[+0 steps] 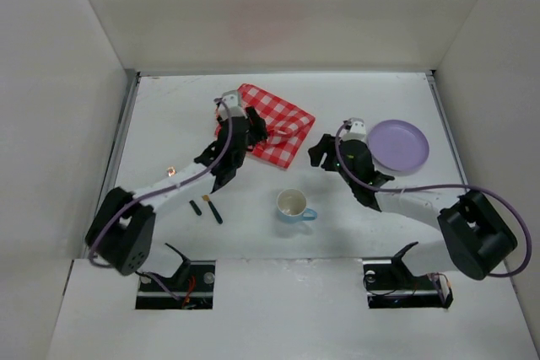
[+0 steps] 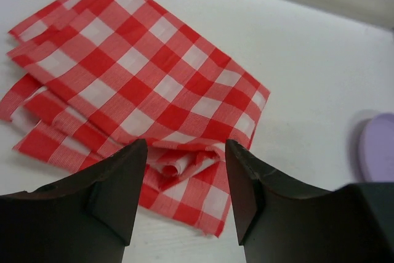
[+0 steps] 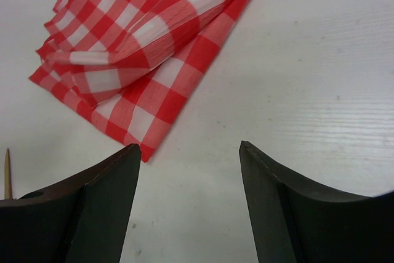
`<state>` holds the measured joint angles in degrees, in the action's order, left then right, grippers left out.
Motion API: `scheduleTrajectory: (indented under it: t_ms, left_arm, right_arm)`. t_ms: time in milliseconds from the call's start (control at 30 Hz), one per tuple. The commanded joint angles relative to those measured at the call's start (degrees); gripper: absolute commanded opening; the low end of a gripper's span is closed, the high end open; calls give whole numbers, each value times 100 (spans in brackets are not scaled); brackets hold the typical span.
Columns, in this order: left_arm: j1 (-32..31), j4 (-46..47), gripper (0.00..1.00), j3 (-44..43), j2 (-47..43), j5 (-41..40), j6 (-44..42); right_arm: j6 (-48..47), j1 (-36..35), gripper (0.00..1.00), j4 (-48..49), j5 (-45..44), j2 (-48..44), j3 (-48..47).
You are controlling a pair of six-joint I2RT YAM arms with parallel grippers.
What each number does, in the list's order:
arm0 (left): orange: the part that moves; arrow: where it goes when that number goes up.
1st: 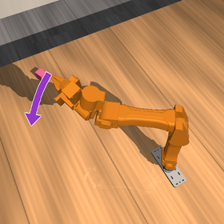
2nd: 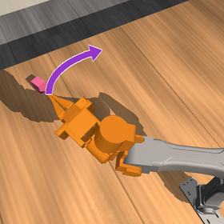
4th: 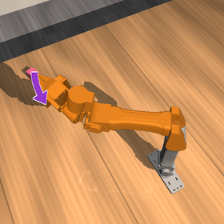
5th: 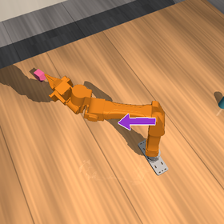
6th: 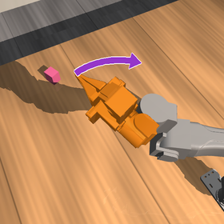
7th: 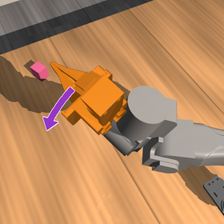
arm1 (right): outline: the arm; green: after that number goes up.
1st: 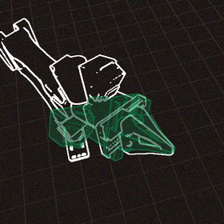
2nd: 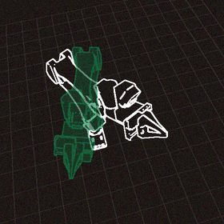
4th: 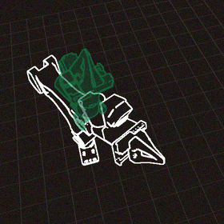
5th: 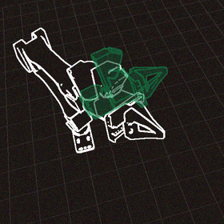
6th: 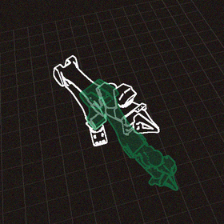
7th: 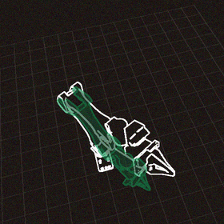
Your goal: Set the dinner table for one person
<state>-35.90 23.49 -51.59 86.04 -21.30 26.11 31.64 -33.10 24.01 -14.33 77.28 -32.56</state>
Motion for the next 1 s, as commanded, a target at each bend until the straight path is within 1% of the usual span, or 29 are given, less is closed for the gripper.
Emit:
scheduleTrajectory:
  t_ms: [0, 100, 200, 300, 367, 467, 600, 700, 833, 967]
  left_arm:
    - [26, 297, 51, 832, -1104, -568, 1148]
    - [131, 8, 48, 1492, -1563, -586, 1781]
    - [202, -318, 44, 1915, -1652, -481, 2493]
    - [298, -222, 44, 2258, -1573, -410, 3118]
    - [430, -29, 46, 2355, -1424, -201, 3330]
    - [588, 453, 48, 2478, -1152, 230, 3576]
    - [790, 1043, 50, 2558, -748, 582, 3893]
    - [887, 1298, 50, 2575, -493, 653, 4024]
    - [958, 1501, 50, 2505, -176, 776, 4148]
    - [967, 1589, 48, 2400, 123, 794, 4201]
  right_arm:
    - [-474, -209, 72, 52, -9, 191, -453]
    - [-623, -341, 72, -255, 18, 323, -733]
    - [-904, -499, 72, -668, -17, 516, -1181]
    - [-1115, -675, 73, -1221, -166, 814, -1717]
    - [-1203, -772, 77, -1460, -316, 1086, -2051]
    - [-1326, -825, 81, -1645, -395, 1543, -2596]
    - [-1572, -1018, 84, -2031, -422, 2062, -3334]
    - [-1932, -1228, 84, -2268, -553, 2397, -3792]
    - [-2451, -1475, 85, -2532, -1062, 2713, -4232]
    - [-2943, -1502, 88, -2734, -1265, 3038, -4636]
